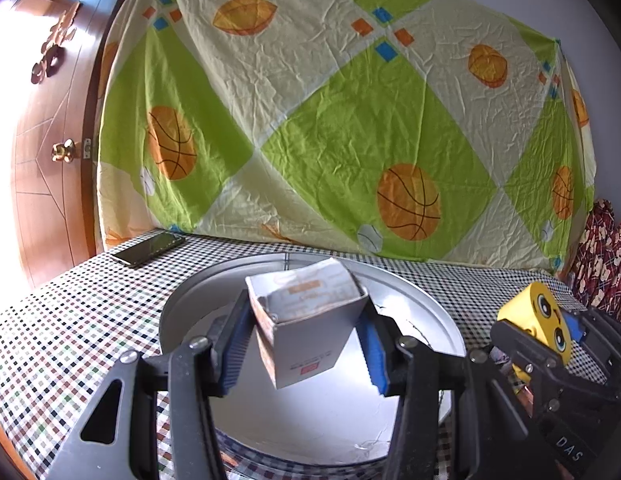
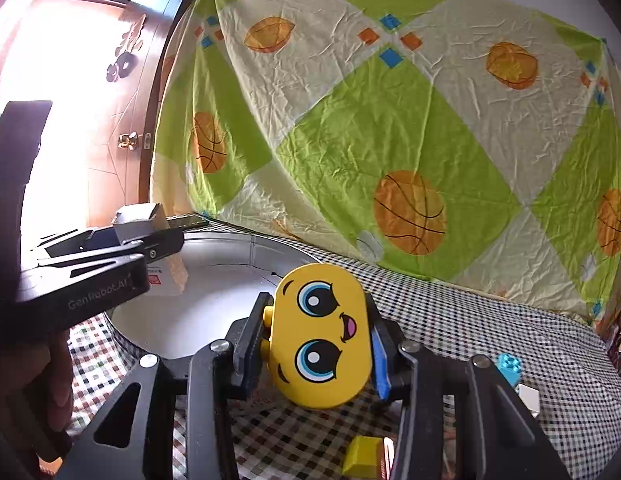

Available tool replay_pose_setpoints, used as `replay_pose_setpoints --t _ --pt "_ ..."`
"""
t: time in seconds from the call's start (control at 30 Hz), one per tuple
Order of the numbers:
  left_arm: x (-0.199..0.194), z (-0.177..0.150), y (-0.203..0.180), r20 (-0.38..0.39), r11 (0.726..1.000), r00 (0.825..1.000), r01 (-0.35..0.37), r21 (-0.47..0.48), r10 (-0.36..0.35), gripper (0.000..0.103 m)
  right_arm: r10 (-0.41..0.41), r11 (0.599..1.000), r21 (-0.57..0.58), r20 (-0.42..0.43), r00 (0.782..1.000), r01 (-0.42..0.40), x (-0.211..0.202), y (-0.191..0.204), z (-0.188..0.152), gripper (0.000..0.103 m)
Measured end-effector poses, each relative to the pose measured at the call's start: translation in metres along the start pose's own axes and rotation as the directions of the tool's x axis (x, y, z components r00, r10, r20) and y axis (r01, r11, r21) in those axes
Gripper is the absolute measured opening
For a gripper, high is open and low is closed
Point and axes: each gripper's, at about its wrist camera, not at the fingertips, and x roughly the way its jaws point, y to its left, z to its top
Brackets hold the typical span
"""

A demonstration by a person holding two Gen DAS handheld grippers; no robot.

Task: Organize rigid objects
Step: 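Carry the white box with the left tool while the right tool carries the yellow block toward the tin, then open the left tool over the tin while the right tool releases the yellow block inside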

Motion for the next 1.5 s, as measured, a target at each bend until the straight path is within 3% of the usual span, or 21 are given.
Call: replay_pose_setpoints --t 0.27,0.47,0.53,0.6,0.67,0.73,0.8,0.93,1.23,1.5 --pt "0.027 0.006 0.009 -0.12 1.0 0.993 0.015 0.024 -0.012 0.049 0.083 0.996 0.044 -0.058 0.995 -0.081 0.03 0.001 0.026 0.045" --pt "0.052 0.01 0.009 -0.2 0.998 0.98 0.0 0.057 0.011 0.052 0.117 0.993 0.031 -0.17 0.978 -0.113 0.067 0.011 0.03 0.045" --pt "0.062 0.012 0.009 -0.23 0.996 0.971 -0.046 0.083 0.064 0.068 0.109 0.994 0.019 -0.24 0.965 -0.107 0.085 0.016 0.029 0.045" --pt "0.062 0.017 0.015 -0.205 0.99 0.971 -0.107 0.089 0.124 0.083 0.096 0.995 0.016 -0.271 0.958 -0.095 0.098 0.017 0.029 0.048" --pt "0.056 0.024 0.024 -0.161 0.985 0.973 -0.153 0.081 0.165 0.092 0.091 0.996 0.04 -0.249 0.964 -0.084 0.098 0.012 0.032 0.069" --pt "0.047 0.029 0.036 -0.109 0.975 0.97 -0.214 0.057 0.219 0.099 0.109 0.993 0.073 -0.218 0.97 -0.095 0.091 0.007 0.034 0.074" --pt "0.038 0.03 0.05 -0.072 0.966 0.963 -0.259 0.02 0.26 0.102 0.103 0.993 0.084 -0.203 0.974 -0.088 0.084 0.003 0.033 0.074" --pt "0.031 0.025 0.064 -0.074 0.961 0.958 -0.278 -0.004 0.277 0.102 0.09 0.994 0.083 -0.188 0.978 -0.076 0.07 -0.001 0.026 0.074" --pt "0.003 -0.007 0.046 -0.091 0.973 0.969 -0.229 0.022 0.23 0.103 0.019 0.998 0.063 -0.108 0.994 -0.012 0.019 -0.022 0.011 0.081" --pt "-0.007 0.005 0.035 -0.055 0.976 0.974 -0.218 0.004 0.218 0.103 -0.008 0.995 0.098 -0.069 0.998 0.015 -0.019 -0.047 0.002 0.081"
